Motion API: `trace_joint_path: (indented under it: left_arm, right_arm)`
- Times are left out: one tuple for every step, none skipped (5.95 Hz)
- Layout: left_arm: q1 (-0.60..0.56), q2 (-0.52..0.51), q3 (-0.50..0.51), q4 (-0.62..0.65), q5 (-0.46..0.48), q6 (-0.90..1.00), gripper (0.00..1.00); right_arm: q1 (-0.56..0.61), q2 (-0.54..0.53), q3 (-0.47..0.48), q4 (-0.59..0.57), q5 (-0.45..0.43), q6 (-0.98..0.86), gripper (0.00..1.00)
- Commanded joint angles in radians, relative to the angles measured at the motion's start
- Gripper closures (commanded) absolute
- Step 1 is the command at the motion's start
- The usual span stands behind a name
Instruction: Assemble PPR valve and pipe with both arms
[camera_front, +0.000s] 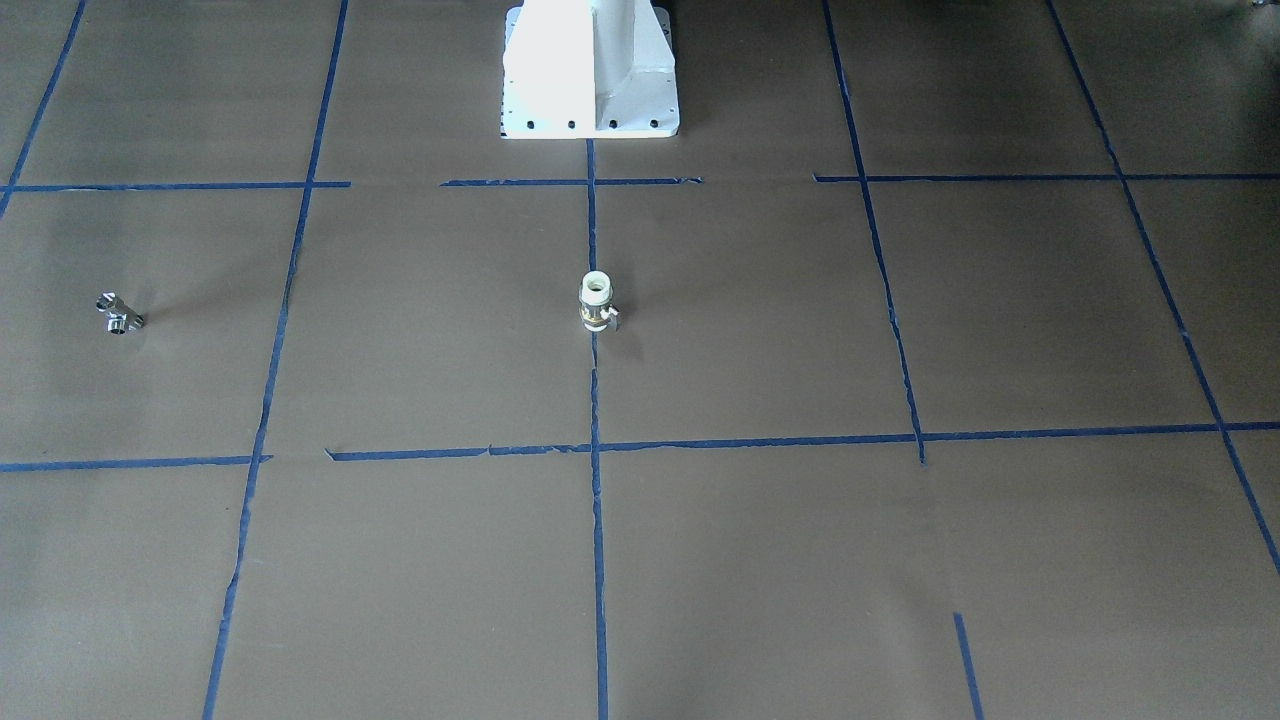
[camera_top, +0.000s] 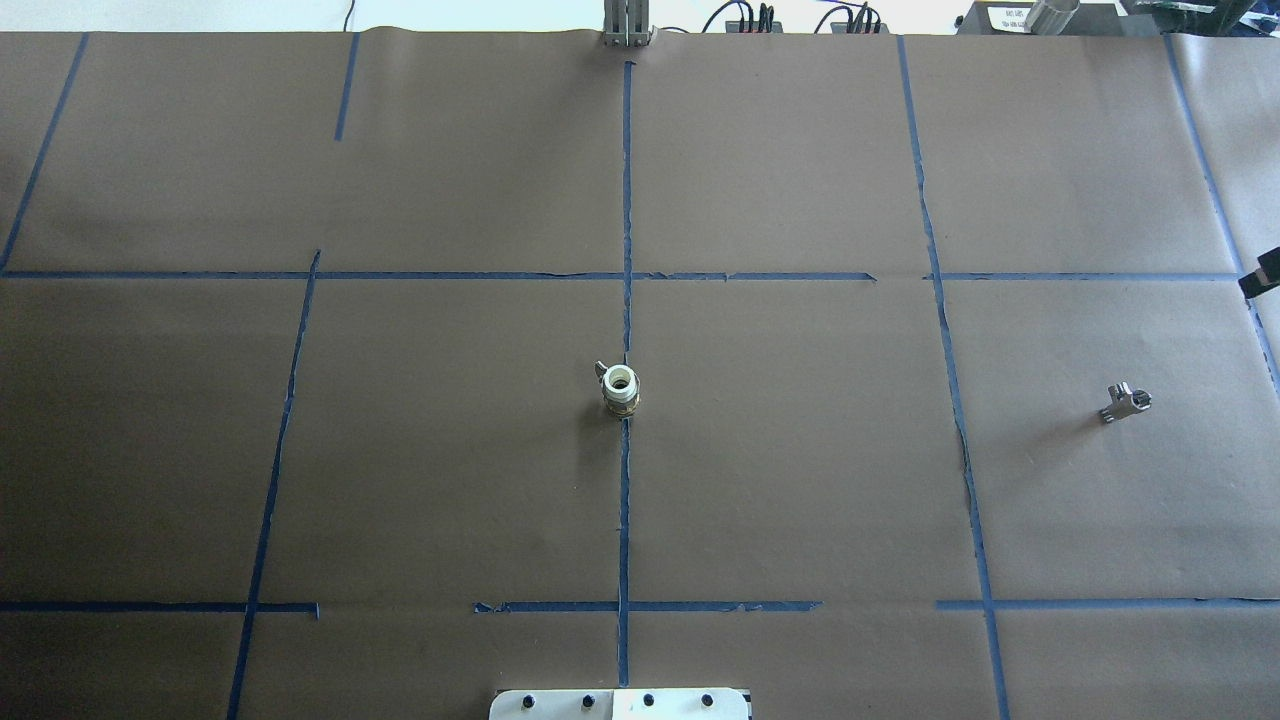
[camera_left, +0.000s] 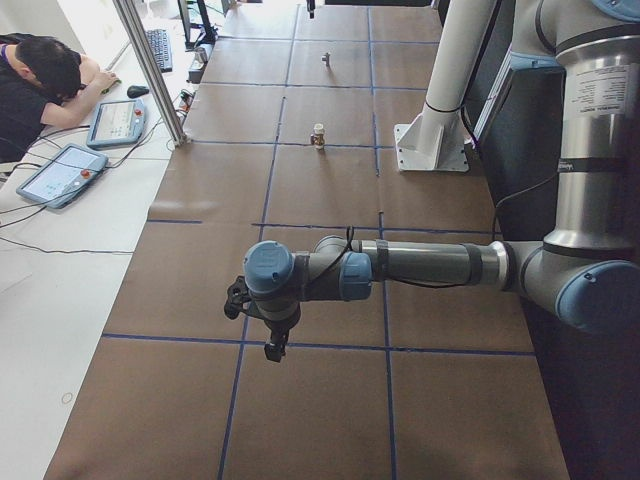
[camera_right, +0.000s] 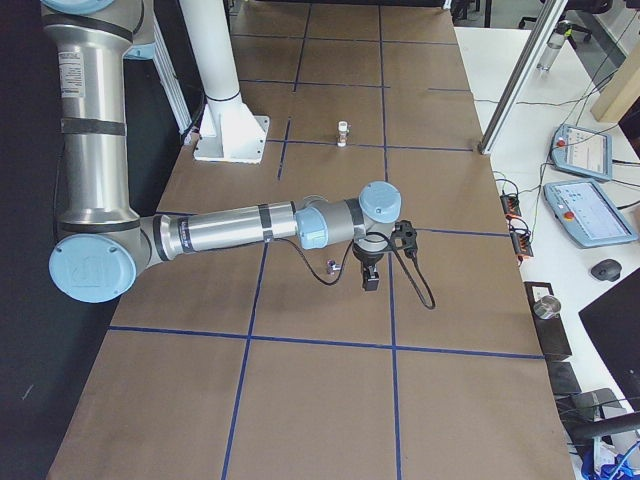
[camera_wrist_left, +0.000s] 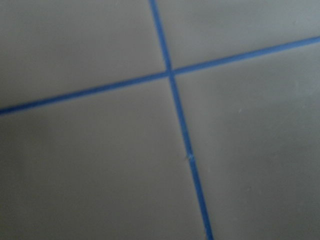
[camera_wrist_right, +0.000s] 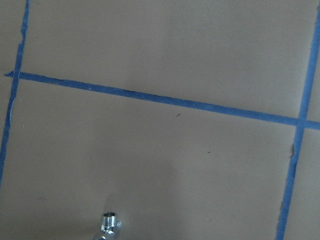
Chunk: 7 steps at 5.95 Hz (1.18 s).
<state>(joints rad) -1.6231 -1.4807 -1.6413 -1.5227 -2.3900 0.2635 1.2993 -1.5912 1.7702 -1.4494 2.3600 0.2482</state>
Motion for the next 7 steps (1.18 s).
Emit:
trace_joint_path:
  left_arm:
    - [-0.006, 0.013, -0.015, -0.007, -0.001, -0.032, 0.00]
    - [-0.006, 0.013, -0.018, -0.007, -0.001, -0.039, 0.00]
    - [-0.006, 0.013, -0.050, -0.005, -0.001, -0.085, 0.00]
    - [-0.006, 0.014, -0.054, -0.007, -0.001, -0.089, 0.00]
    - [-0.006, 0.013, -0.054, -0.007, -0.001, -0.089, 0.00]
    - [-0.006, 0.013, -0.054, -0.007, -0.001, -0.089, 0.00]
    - [-0.006, 0.013, -0.051, -0.007, -0.001, -0.089, 0.00]
  right_arm:
    - [-0.163, -0.061, 0.008, 0.224, -0.117, 0.234, 0.00]
    - [-0.222, -0.062, 0.009, 0.239, -0.142, 0.315, 0.00]
    - [-0.245, -0.075, 0.011, 0.242, -0.152, 0.327, 0.00]
    - [-0.270, -0.117, 0.006, 0.321, -0.157, 0.359, 0.00]
    - [-0.294, -0.147, 0.006, 0.392, -0.166, 0.406, 0.00]
    - [-0.328, -0.150, 0.005, 0.409, -0.177, 0.436, 0.00]
    - [-0.345, -0.148, 0.003, 0.411, -0.197, 0.436, 0.00]
